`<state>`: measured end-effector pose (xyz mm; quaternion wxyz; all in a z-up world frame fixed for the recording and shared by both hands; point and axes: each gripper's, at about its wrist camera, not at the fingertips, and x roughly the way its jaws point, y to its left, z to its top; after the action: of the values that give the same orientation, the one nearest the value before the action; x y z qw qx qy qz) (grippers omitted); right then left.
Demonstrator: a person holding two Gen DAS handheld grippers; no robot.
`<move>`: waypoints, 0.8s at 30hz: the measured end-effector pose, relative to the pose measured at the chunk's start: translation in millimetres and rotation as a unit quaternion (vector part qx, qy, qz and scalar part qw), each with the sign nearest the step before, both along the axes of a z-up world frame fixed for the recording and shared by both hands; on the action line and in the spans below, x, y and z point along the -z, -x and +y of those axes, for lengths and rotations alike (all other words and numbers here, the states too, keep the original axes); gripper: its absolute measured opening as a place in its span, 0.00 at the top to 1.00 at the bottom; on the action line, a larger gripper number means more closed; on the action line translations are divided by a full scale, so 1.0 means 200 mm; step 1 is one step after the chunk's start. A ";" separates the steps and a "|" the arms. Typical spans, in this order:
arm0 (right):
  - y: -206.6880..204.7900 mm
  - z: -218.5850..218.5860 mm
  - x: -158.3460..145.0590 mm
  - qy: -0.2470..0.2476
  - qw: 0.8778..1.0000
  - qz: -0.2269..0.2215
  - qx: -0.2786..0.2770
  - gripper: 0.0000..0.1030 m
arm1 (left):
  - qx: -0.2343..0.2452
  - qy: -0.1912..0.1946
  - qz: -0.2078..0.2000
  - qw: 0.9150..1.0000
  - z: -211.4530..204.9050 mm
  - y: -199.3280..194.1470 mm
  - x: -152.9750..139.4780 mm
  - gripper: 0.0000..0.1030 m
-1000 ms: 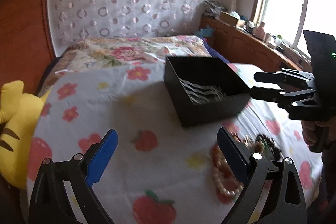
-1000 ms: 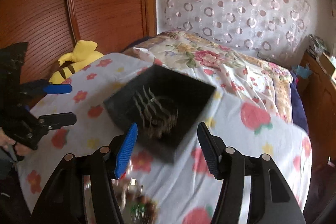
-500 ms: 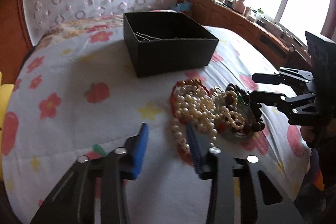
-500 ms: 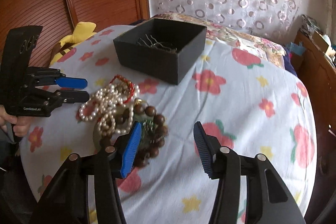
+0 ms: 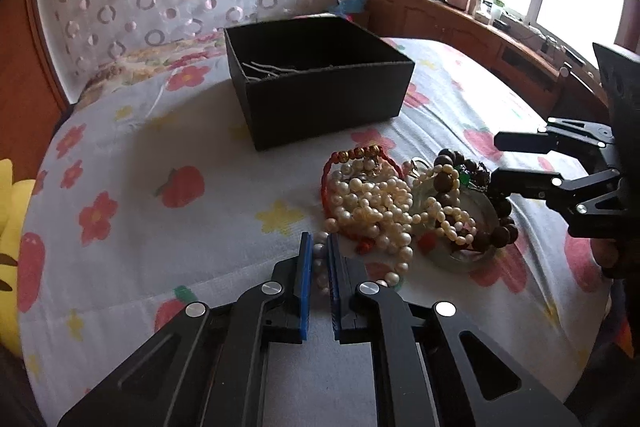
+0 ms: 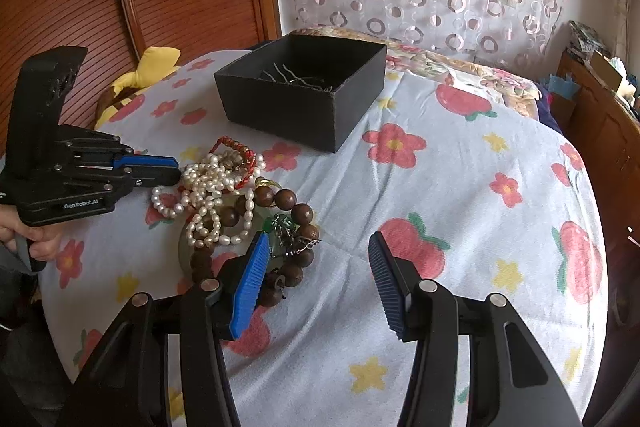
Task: Organize jewelry
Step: 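Lift the pearl necklace high with the left gripper, untangling it from the pile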
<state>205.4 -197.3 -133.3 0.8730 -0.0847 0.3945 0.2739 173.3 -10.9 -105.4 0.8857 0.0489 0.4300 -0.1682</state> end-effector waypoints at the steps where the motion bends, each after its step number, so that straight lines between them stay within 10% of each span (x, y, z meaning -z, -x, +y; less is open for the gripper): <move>1: 0.00 0.00 0.00 0.000 1.000 0.000 0.001 0.47 | -0.001 0.007 -0.005 1.000 0.01 0.01 -0.02 0.94; 24: 0.10 0.17 -0.06 -0.035 0.998 0.006 -0.049 0.54 | -0.020 0.082 -0.160 0.983 0.15 0.12 -0.65 0.94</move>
<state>184.8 -163.9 -120.9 0.8586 -0.0717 0.3850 0.3308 148.6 18.1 24.9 0.9472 -0.0062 0.2683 -0.1755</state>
